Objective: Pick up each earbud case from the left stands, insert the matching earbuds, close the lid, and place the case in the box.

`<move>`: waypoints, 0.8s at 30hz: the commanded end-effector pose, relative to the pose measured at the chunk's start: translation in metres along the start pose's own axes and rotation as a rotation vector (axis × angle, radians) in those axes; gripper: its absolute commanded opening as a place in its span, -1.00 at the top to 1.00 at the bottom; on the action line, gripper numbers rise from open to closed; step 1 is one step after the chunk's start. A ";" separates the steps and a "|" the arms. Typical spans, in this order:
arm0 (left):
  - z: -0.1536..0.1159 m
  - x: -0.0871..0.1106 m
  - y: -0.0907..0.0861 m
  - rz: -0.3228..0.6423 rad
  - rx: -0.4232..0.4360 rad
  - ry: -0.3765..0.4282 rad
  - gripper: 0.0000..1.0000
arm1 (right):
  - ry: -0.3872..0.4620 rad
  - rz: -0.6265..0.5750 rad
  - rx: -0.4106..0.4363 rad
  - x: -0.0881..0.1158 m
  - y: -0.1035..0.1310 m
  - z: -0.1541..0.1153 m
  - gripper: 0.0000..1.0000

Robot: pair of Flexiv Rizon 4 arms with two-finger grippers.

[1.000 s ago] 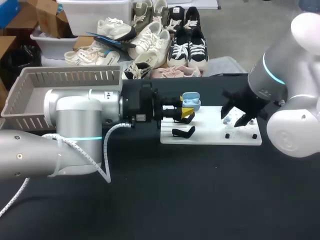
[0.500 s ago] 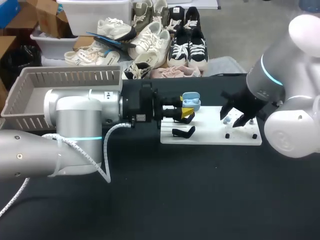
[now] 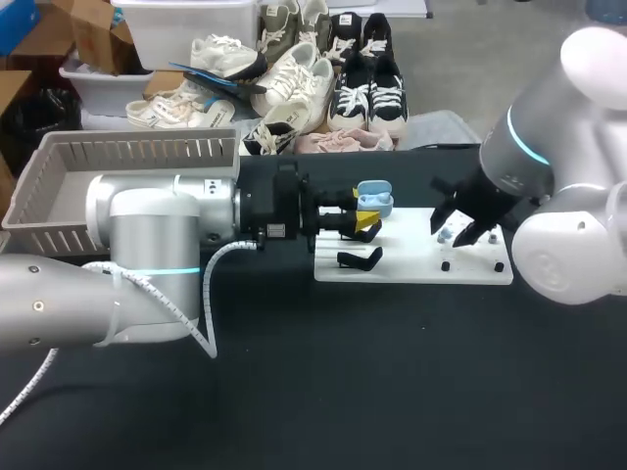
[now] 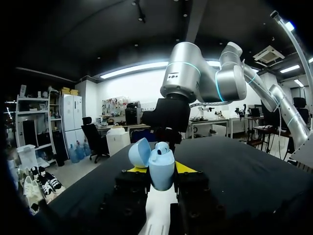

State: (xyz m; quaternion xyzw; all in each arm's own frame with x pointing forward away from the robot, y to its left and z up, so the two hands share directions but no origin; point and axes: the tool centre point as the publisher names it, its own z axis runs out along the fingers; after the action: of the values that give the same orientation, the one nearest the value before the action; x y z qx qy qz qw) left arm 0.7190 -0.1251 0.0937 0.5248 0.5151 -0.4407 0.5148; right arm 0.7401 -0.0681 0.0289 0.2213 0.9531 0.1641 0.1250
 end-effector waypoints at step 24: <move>0.000 0.000 -0.001 0.001 -0.004 -0.001 1.00 | 0.020 0.012 0.016 -0.002 0.002 0.009 0.60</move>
State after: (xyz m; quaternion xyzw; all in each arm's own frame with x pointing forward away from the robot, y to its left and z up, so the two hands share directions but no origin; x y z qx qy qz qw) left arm 0.7190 -0.1251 0.0937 0.5247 0.5151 -0.4407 0.5148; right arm 0.7433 -0.0668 0.0223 0.2260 0.9538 0.1613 0.1144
